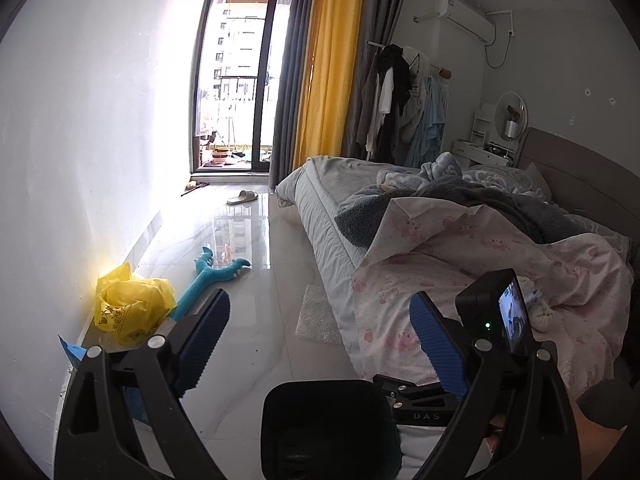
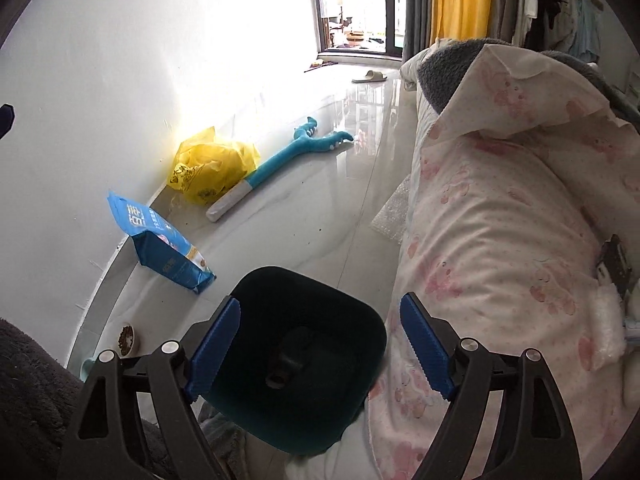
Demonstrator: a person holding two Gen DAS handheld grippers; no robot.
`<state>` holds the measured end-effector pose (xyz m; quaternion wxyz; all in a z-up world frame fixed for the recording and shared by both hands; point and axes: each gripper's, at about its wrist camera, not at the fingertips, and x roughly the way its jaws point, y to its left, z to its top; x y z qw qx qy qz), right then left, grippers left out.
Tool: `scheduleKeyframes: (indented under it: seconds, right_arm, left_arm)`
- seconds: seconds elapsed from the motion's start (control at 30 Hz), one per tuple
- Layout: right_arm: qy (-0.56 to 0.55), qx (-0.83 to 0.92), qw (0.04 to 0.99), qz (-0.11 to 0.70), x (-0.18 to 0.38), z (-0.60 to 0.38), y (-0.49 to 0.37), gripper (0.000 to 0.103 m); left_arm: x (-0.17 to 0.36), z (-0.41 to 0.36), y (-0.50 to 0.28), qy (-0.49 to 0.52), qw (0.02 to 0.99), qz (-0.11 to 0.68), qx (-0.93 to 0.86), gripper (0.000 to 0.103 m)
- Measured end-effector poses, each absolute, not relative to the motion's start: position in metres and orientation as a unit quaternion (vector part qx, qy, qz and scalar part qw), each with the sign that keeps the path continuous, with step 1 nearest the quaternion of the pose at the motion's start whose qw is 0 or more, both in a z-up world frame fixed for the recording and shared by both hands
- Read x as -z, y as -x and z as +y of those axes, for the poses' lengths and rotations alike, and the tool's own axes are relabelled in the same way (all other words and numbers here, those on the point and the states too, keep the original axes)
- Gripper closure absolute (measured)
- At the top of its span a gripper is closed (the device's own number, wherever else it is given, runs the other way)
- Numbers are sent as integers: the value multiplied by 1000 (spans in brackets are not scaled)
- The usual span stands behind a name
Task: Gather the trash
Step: 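Move both tools back toward the items on the bed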
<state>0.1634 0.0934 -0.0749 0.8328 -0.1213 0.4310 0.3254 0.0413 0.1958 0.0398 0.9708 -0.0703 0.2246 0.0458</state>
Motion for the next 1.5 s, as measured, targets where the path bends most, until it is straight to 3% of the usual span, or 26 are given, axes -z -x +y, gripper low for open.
scheduleKeyframes:
  seconds: [0.87, 1.5]
  right_arm:
    - [89, -262, 894, 352, 21, -31, -174, 18]
    - [47, -218, 906, 361, 24, -122, -193, 16]
  left_arm:
    - [-20, 110, -100, 78, 962, 262, 23, 9]
    - [-2, 45, -138, 76, 952, 287, 80, 9]
